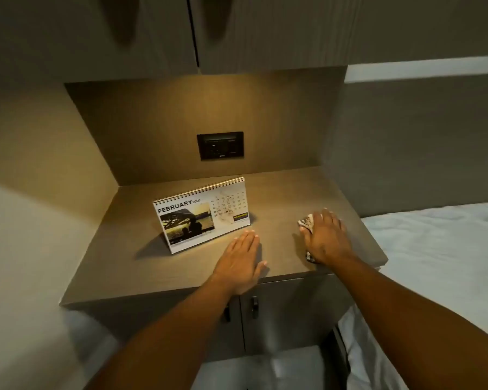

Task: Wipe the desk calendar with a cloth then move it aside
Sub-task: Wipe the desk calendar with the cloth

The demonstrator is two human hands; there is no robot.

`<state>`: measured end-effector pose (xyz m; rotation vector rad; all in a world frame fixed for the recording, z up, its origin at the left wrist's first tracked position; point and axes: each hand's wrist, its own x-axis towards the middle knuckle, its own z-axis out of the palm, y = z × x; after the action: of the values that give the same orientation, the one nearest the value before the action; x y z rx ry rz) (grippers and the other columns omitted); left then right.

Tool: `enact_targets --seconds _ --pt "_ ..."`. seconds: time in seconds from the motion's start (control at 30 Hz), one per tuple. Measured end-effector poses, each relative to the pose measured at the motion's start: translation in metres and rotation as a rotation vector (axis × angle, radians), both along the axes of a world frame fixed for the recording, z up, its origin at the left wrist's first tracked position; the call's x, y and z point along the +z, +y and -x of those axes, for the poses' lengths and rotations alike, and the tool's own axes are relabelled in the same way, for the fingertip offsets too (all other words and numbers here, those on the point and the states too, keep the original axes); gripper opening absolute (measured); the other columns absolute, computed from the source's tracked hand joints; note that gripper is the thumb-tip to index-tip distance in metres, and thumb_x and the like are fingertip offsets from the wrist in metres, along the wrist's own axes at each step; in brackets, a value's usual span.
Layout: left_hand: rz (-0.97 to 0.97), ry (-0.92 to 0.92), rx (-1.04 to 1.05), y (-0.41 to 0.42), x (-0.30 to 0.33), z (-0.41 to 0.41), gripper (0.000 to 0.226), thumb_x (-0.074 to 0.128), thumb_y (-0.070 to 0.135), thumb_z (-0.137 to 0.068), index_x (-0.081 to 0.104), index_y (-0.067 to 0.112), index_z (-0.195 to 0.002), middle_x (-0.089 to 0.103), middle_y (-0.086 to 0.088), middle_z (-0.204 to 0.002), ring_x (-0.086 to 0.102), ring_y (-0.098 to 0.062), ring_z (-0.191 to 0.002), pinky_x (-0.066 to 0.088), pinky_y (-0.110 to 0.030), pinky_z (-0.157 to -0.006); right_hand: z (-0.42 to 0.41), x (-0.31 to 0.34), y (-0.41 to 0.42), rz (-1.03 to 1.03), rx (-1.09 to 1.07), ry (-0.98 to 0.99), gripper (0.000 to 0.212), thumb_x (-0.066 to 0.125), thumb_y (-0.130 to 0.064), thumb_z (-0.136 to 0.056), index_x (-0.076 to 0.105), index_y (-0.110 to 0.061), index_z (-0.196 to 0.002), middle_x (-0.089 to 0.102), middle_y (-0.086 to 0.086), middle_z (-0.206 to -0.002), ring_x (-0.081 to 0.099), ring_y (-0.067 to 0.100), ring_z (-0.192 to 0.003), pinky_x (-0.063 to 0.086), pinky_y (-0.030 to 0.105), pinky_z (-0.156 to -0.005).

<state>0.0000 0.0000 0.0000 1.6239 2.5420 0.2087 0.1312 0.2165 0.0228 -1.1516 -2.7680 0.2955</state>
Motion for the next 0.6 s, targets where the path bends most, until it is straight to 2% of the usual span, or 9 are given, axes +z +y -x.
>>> enact_targets --seconds 0.2,0.3,0.37,0.5,0.6 --pt "-0.030 0.042 -0.045 0.003 -0.016 0.011 0.082 0.011 0.065 -0.096 0.014 0.012 -0.158 0.011 -0.009 -0.167 0.001 -0.022 -0.153 0.003 -0.042 -0.123 0.008 -0.017 0.003 0.098 -0.018 -0.036 0.063 0.038 -0.051 -0.100 0.026 -0.019 -0.153 0.021 0.018 -0.164 0.014 0.037 -0.153 0.014 0.052 -0.123" --pt "-0.019 0.050 -0.046 0.003 -0.021 0.013 0.080 0.010 0.064 -0.097 0.010 0.012 -0.159 0.008 -0.009 -0.168 -0.002 -0.022 -0.153 -0.001 -0.041 -0.123 0.011 -0.022 0.001 0.140 -0.049 -0.017 0.061 0.051 -0.027 -0.098 0.025 -0.021 -0.153 0.019 0.016 -0.165 0.008 0.037 -0.154 0.018 0.057 -0.123" --pt "-0.018 0.043 -0.039 0.003 -0.021 0.013 0.080 0.011 0.063 -0.098 0.009 0.012 -0.159 0.007 -0.009 -0.168 -0.004 -0.021 -0.153 -0.003 -0.040 -0.123 0.015 -0.022 0.001 0.171 -0.098 -0.024 0.075 0.062 -0.006 -0.090 0.024 -0.023 -0.153 0.015 0.014 -0.167 0.004 0.037 -0.154 0.023 0.060 -0.121" --pt "-0.016 0.018 -0.042 0.003 -0.018 0.012 0.079 0.012 0.063 -0.097 0.010 0.012 -0.158 0.006 -0.009 -0.168 -0.005 -0.021 -0.153 0.000 -0.043 -0.123 0.021 -0.020 -0.001 0.181 -0.150 -0.024 0.088 0.071 0.004 -0.083 0.026 -0.025 -0.153 0.013 0.012 -0.167 0.005 0.036 -0.154 0.025 0.060 -0.120" --pt "-0.004 0.010 -0.039 0.002 -0.017 0.014 0.079 0.012 0.062 -0.097 0.009 0.012 -0.158 0.005 -0.009 -0.168 -0.006 -0.022 -0.153 0.002 -0.045 -0.123 0.028 -0.021 -0.008 0.201 -0.158 0.137 0.089 0.071 0.010 -0.078 0.032 -0.022 -0.152 0.025 0.012 -0.164 0.015 0.035 -0.153 0.024 0.054 -0.122"
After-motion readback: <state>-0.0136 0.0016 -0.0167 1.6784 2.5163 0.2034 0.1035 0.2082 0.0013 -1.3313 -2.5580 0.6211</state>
